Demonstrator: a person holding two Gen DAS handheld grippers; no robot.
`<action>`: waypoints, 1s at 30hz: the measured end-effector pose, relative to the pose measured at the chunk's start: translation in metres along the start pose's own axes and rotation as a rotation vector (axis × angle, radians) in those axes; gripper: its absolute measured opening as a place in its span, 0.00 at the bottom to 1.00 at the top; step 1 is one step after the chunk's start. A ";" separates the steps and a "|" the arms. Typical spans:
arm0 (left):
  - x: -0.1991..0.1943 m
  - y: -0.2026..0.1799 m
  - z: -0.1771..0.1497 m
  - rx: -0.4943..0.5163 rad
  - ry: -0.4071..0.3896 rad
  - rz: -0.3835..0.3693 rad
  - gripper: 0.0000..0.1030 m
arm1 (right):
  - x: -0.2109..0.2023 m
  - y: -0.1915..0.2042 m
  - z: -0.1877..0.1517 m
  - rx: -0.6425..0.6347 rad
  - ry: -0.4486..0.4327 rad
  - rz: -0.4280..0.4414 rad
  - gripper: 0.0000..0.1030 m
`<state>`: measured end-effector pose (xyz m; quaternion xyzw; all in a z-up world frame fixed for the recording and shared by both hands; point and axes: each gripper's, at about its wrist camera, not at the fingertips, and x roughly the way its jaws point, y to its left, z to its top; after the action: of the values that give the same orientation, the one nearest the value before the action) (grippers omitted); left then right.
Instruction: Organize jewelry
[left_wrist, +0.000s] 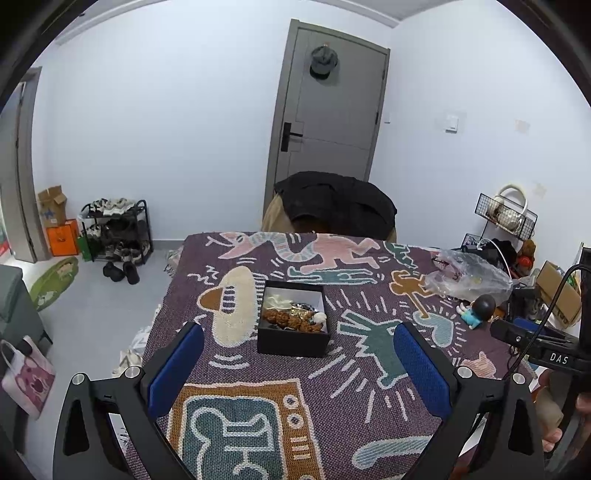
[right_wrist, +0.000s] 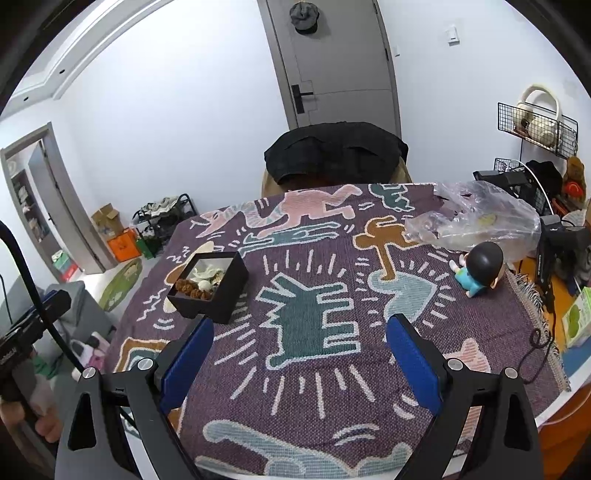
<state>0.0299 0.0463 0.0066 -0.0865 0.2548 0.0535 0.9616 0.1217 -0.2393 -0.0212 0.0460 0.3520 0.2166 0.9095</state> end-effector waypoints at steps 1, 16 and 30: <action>0.000 0.000 0.000 0.000 0.000 0.000 1.00 | 0.000 0.000 0.000 -0.001 0.001 0.000 0.92; -0.001 -0.002 -0.002 0.007 -0.003 -0.006 1.00 | 0.003 0.002 -0.002 0.001 0.009 0.003 0.92; 0.000 -0.006 -0.001 0.017 0.006 -0.028 1.00 | 0.005 -0.001 -0.004 -0.002 0.003 -0.002 0.92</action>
<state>0.0305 0.0401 0.0069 -0.0820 0.2572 0.0375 0.9622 0.1226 -0.2382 -0.0274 0.0442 0.3532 0.2161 0.9092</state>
